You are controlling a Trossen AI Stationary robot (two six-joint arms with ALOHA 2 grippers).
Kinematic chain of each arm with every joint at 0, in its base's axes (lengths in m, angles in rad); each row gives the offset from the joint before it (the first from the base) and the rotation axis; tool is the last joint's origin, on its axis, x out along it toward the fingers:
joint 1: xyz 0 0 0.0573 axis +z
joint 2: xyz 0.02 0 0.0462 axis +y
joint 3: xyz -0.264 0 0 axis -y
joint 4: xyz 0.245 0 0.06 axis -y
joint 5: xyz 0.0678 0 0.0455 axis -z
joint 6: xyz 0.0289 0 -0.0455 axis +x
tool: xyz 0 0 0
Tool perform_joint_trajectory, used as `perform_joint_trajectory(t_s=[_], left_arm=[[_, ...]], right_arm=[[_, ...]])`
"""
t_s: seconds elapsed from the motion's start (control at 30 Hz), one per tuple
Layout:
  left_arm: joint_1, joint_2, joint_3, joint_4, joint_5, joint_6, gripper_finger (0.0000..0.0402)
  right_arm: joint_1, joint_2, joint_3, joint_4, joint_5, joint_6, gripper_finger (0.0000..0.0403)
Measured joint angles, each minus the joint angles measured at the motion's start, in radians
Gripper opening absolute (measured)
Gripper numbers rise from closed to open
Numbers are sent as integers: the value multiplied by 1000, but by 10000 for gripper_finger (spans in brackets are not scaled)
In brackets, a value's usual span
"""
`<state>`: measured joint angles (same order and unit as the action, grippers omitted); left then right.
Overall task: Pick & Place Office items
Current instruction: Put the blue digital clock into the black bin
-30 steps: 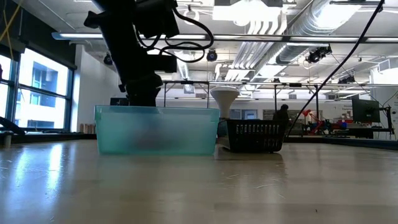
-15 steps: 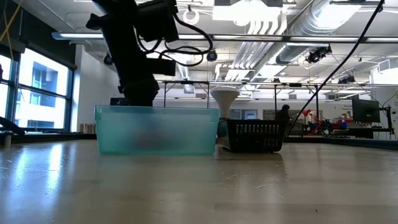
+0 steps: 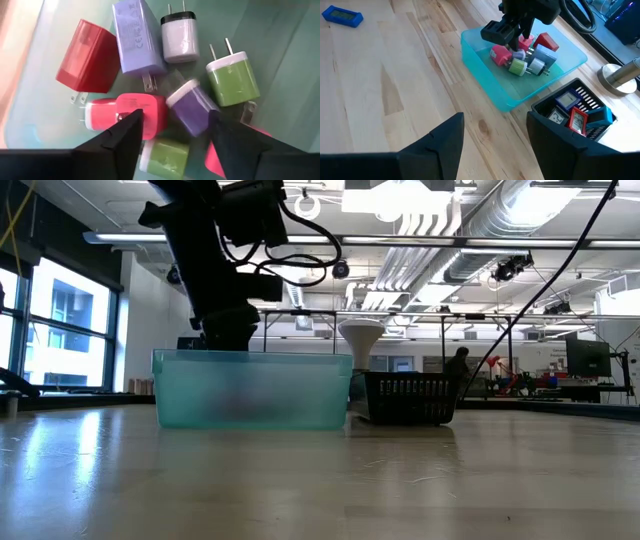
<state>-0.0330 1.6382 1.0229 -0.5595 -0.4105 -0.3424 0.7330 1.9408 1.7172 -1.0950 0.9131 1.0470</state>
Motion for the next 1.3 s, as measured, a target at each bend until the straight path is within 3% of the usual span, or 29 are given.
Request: perform_joint_trajectory(t_s=[0.23,0.37,0.57,0.67,0.77,0.97,1.13,1.3], left_arm=[[0,-17,12,-11,-14,-13,275],[-3,-76,80,-156,39,6,281],[-85,-225,150,-328,291,-120,282],[-139,-285,150,-407,453,-281,282],[-227,-312,150,-514,532,-465,282],[-484,-310,147,-628,523,-861,282],[-695,-296,146,-572,373,-1078,282],[-857,-254,146,-579,297,-1233,282]], right_arm=[[-8,0,0,2,0,1,203],[-10,0,0,2,0,3,203],[-8,0,0,1,2,-1,203],[-9,0,0,0,5,-3,203],[-10,4,0,1,6,-3,203],[-14,26,0,8,27,-4,203],[-17,41,0,49,22,-4,203],[-18,46,0,118,-14,-4,203]])
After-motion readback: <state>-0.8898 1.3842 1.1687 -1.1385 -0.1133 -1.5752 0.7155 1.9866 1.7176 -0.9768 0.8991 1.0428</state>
